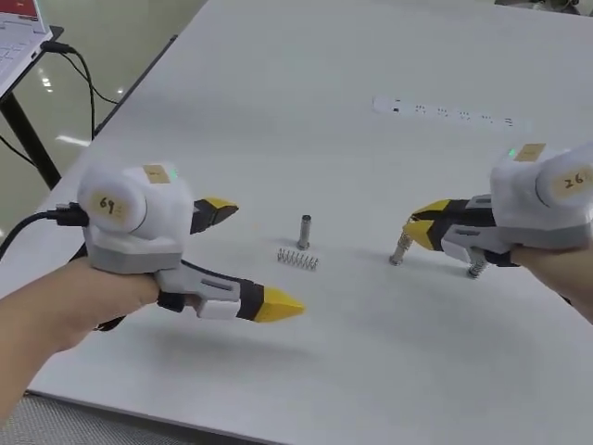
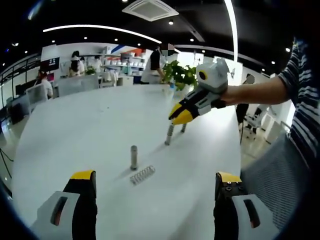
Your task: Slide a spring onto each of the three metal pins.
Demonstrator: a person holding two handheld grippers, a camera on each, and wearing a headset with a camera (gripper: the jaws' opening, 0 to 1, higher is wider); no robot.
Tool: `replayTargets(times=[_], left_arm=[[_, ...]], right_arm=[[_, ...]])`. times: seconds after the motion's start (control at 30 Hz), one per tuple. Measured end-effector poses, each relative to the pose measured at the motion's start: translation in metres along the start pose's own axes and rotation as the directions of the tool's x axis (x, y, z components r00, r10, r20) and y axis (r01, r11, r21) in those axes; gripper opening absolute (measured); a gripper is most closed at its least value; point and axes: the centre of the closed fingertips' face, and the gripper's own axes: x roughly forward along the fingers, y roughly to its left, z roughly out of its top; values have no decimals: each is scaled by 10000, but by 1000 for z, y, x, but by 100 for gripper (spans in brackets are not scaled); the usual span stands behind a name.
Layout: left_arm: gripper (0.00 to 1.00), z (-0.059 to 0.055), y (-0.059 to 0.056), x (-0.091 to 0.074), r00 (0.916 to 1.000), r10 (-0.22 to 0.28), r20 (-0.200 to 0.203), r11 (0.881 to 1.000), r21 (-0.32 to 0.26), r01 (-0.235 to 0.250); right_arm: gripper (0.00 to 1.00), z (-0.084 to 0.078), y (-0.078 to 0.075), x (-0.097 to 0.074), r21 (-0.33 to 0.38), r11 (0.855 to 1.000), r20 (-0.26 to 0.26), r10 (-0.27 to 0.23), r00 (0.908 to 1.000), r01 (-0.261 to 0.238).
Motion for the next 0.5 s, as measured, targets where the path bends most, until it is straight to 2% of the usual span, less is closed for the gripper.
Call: replayTargets(times=[0.13, 0.33, 0.5], left_arm=[[97, -1, -5, 1, 10000, -94, -9, 10000, 31, 94], [96, -4, -9, 1, 9995, -261, -149, 9996, 97, 262], [96, -2, -5, 0, 9998, -188, -66, 9998, 20, 188]], right_arm=[[7, -9, 0, 8, 220, 9998, -173, 15, 9998, -12], [7, -18, 5, 15, 77, 9999, -501, 84, 9987, -80], [8, -16, 4, 16, 270, 9996, -297, 116, 9995, -108]])
